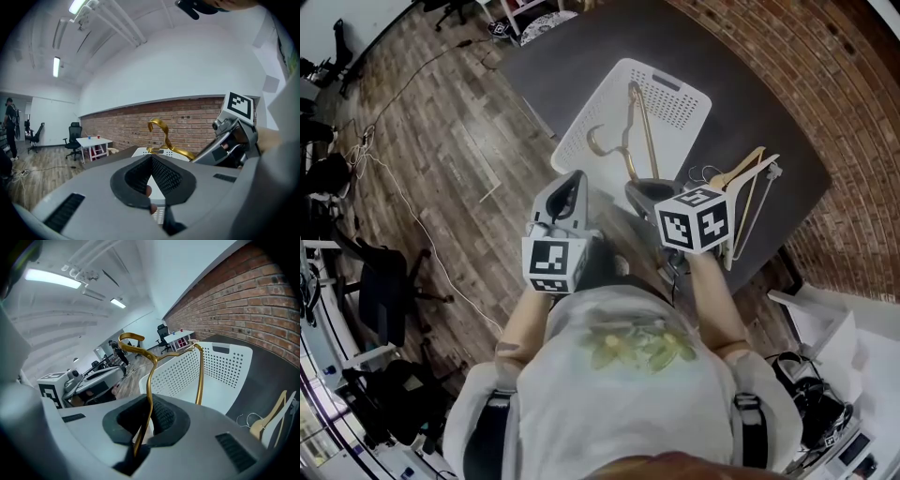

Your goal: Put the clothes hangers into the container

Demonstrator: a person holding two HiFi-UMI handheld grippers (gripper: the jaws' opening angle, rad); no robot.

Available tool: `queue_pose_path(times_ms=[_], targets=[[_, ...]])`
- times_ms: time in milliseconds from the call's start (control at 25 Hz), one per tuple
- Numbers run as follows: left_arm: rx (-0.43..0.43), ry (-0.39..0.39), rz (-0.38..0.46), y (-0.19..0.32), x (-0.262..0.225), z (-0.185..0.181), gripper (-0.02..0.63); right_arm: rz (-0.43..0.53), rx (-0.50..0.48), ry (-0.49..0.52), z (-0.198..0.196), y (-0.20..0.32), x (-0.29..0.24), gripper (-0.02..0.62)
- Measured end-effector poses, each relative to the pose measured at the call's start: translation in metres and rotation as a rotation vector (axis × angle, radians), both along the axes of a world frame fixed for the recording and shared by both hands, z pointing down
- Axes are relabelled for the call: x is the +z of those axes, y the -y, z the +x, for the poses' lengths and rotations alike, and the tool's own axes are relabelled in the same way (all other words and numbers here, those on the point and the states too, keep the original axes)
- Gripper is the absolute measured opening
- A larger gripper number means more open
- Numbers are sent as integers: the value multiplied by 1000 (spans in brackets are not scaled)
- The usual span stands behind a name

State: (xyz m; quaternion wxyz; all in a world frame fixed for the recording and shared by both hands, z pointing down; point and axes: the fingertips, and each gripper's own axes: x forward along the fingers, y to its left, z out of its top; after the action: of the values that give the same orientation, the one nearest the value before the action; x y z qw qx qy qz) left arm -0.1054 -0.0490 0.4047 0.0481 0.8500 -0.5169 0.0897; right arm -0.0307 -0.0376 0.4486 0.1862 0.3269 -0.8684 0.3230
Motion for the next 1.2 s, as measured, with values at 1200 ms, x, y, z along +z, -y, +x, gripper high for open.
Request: queue_pose_path(times_ms=[1200], targets=[[52, 0, -85, 108, 16, -25, 28, -179, 54, -82, -9, 86, 48, 34]])
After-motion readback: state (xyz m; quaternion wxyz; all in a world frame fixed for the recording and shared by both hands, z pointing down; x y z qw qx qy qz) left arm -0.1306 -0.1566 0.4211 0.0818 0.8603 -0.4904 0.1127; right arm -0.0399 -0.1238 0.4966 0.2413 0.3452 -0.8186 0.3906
